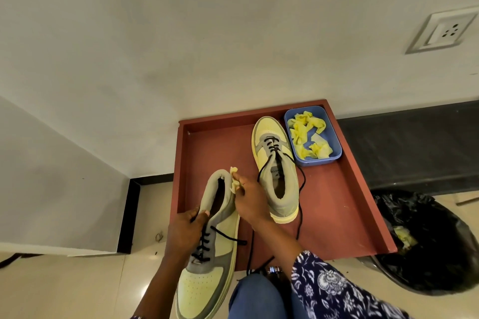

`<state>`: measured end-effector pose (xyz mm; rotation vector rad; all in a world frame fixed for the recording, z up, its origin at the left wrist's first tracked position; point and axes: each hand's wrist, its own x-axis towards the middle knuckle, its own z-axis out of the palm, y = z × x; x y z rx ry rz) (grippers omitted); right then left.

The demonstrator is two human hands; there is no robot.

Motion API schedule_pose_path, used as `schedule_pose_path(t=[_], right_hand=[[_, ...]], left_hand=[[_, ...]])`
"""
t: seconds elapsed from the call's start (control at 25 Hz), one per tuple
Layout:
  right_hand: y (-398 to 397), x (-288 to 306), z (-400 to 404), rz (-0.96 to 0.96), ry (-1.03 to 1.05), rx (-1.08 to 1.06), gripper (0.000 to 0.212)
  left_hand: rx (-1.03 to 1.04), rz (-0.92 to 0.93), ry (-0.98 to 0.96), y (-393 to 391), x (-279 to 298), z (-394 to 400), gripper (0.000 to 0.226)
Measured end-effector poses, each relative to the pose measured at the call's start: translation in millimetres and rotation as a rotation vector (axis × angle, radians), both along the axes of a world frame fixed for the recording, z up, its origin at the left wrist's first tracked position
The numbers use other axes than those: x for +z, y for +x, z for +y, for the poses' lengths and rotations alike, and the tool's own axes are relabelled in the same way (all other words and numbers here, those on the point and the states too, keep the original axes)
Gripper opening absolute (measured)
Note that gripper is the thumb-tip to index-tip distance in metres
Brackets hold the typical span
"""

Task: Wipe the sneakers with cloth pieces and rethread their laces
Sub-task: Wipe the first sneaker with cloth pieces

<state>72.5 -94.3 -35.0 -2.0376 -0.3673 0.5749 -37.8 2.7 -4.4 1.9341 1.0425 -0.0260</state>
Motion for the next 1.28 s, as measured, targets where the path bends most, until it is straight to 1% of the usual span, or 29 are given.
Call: schedule_pose_path(t=[0.16,0.24,0.32,0.4,0.48,0.6,0.76,0.88,1.04,1.12,1.2,1.28], right_hand=[[1,-8,5,-0.005,-0.108,0.016,0.046],[-4,-10,1,-0.011,-0.209,0.049,0.043],[-11,-9,-7,0.012,-0.247,0.084,0.037],[-19,-3,-15,0.034,-0.199,0.073,0.039],[-24,10,-25,-0.004,-0.113,0.024,0.040],[-20,40,-43,-0.066,0.046,-0.127,0.039],[2,72,-69,-0.063,0.184,-0.368,0.036],[16,80,-87,-0.042,0.237,-0.445,0.035],[18,74,-104,-0.005,0.239,-0.471,0.034],[14,70,-106,0.024,0.256,-0.469,0.035],[10,66,-107,0.057,0.266,-0.464,0.036],[7,61,-108,0.074,0.254,-0.461,0.037]], left_hand=[[-0.011,0.007,0.014,0,0,0,0.017],[-0.036,0.024,0.055,1,0,-1,0.020],[-0.055,0.062,0.128,5,2,0,0.021],[-0.081,0.110,0.213,9,4,0,0.020],[-0.118,0.140,0.283,11,11,-2,0.021],[-0.157,0.129,0.358,8,27,-3,0.023],[-0.254,0.061,0.486,13,72,-1,0.025],[-0.334,0.032,0.570,29,113,3,0.028],[-0.571,-0.028,0.731,54,142,13,0.033],[-0.732,-0.072,0.731,65,144,18,0.038],[-0.932,-0.099,0.751,76,143,22,0.047],[-1.196,-0.126,0.854,84,137,27,0.055]])
